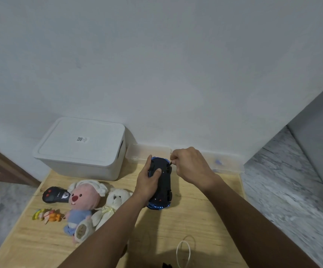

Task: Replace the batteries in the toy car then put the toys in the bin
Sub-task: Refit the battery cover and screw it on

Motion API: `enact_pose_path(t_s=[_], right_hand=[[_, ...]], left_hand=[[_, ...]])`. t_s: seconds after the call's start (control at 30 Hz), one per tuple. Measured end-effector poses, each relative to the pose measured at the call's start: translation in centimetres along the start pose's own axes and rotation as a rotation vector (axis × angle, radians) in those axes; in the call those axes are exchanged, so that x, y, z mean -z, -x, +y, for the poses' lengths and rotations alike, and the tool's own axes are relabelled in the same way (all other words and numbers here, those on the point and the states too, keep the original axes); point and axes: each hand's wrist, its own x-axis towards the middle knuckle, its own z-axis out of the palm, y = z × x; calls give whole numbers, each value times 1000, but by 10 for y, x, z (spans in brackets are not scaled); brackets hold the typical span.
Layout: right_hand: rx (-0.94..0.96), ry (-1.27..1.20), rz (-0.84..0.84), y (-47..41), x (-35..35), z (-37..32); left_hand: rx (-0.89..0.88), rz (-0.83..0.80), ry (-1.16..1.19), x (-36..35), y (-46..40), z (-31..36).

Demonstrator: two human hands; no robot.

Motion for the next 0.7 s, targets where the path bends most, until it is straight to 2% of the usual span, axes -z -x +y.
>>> enact_pose_path(t_s=[0.1,0.2,0.4,0.7], right_hand=[[-3,127,48,2,-2,-2],[-10,102,104,3,-8,-3],[34,-2,86,1,-6,-1],[-6,99,42,3,-7,0]], left_hand=[[-6,-5,5,-1,1,1],[-10,-17,12,-2,1,2],[-3,-12,21,-1,1,2],[-3,-12,10,-2,2,-1]])
